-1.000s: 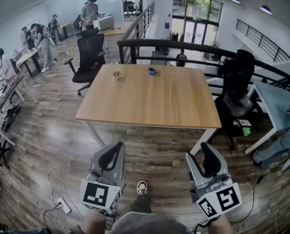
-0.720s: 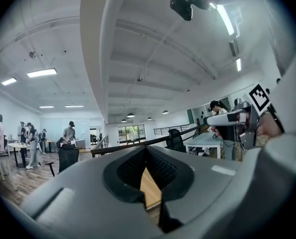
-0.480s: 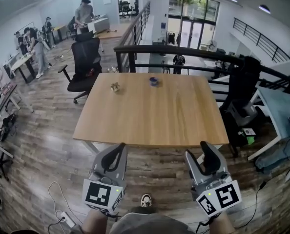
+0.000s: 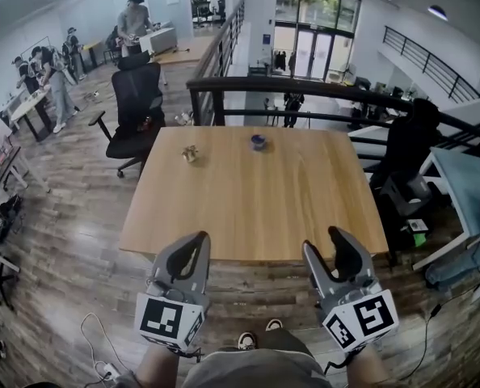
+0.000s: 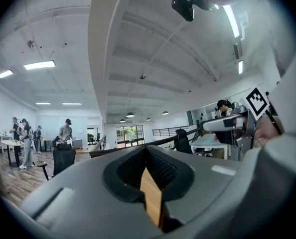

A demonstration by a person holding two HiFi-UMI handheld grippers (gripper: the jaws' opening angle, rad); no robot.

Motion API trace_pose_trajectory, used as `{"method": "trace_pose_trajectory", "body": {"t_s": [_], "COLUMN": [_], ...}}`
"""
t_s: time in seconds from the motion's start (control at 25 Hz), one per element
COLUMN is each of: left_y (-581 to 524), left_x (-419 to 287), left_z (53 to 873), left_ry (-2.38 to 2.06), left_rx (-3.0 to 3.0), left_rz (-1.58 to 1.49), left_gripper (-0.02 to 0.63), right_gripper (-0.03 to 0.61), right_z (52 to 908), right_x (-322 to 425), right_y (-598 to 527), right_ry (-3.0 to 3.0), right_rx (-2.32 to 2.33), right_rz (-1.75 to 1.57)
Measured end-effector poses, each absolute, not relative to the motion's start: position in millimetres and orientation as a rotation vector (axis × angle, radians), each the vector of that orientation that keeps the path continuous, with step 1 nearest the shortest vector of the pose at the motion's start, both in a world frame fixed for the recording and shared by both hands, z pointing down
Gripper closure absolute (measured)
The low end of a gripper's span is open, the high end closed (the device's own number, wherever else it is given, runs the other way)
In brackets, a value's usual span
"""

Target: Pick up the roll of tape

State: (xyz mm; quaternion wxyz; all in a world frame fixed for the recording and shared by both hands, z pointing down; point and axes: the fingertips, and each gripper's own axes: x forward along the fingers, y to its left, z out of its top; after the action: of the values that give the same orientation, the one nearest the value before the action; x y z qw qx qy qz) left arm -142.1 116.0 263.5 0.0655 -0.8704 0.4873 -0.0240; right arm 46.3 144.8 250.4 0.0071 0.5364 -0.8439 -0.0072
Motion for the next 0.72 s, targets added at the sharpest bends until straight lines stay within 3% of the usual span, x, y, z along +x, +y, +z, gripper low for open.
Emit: {"method": "trace_pose_trajectory", "body": {"t_s": [0.72], "left_y": [-42], "left_x": [-141], "left_z": [290], "left_ry": [1.537], "left_rx": [-2.603], "left_rz": [-0.122], "left_gripper": [0.612], "right_gripper": [0.382], "right_z": [282], "right_x": [61], "right_y": [-35], "right_ry": [-2.639], "right_rx": [1.658], "right_rz": [0.048]}}
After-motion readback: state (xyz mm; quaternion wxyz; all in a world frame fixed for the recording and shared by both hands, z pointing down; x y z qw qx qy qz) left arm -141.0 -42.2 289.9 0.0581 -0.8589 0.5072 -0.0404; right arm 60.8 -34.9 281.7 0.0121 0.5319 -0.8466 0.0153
